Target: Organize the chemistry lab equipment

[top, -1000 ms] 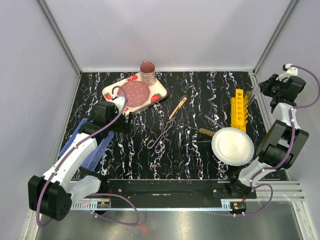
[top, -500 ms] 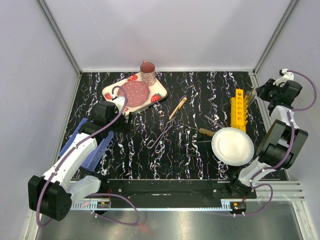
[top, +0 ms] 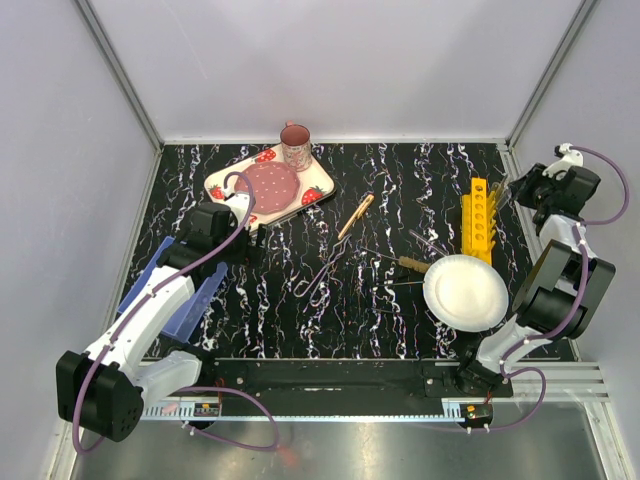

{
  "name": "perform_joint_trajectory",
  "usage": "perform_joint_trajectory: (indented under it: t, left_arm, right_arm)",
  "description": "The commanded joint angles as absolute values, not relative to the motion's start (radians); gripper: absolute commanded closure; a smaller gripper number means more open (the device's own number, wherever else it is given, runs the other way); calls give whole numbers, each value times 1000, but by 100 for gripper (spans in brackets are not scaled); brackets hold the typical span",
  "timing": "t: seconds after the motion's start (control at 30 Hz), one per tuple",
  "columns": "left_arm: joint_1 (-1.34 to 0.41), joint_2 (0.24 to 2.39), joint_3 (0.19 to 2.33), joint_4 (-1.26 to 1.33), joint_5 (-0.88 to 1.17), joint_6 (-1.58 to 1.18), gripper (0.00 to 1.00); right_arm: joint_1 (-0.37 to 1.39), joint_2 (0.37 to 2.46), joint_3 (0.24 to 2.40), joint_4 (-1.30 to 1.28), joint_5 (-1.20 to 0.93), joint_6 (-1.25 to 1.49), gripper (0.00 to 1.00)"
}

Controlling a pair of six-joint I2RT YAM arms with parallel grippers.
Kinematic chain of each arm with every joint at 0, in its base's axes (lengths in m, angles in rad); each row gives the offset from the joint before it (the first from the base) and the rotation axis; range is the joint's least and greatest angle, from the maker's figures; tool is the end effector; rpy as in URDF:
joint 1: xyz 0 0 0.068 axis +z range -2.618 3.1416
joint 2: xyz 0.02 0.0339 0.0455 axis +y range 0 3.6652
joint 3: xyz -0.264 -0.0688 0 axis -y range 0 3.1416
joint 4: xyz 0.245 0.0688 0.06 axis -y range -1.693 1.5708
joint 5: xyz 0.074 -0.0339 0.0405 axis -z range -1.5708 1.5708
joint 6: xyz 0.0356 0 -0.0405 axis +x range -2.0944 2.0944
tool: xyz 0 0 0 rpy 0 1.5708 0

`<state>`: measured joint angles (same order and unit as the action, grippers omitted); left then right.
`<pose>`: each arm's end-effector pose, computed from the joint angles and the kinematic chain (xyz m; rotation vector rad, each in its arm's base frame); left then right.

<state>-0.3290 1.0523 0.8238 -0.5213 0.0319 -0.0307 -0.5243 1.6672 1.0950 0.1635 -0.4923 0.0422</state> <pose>0.2093 -0.0727 0.2711 0.3623 2.3019 -0.2180 0.3379 -0.1759 0.2522 0.2308 1.9183 0.1663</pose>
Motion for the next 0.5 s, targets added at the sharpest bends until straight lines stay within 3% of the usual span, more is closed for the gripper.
perform_joint_trajectory:
  t: [0.0, 0.17, 0.47]
  left_arm:
    - [-331, 1046, 822, -476, 35, -29, 1]
    - [-331, 1043, 822, -476, 37, -31, 1]
    - [-331, 1045, 822, -476, 43, -31, 1]
  right_arm:
    - [-528, 1609, 1089, 204, -512, 23, 69]
    - [-528, 1598, 1082, 204, -508, 12, 76]
    - [-528, 1566, 1046, 210, -509, -41, 77]
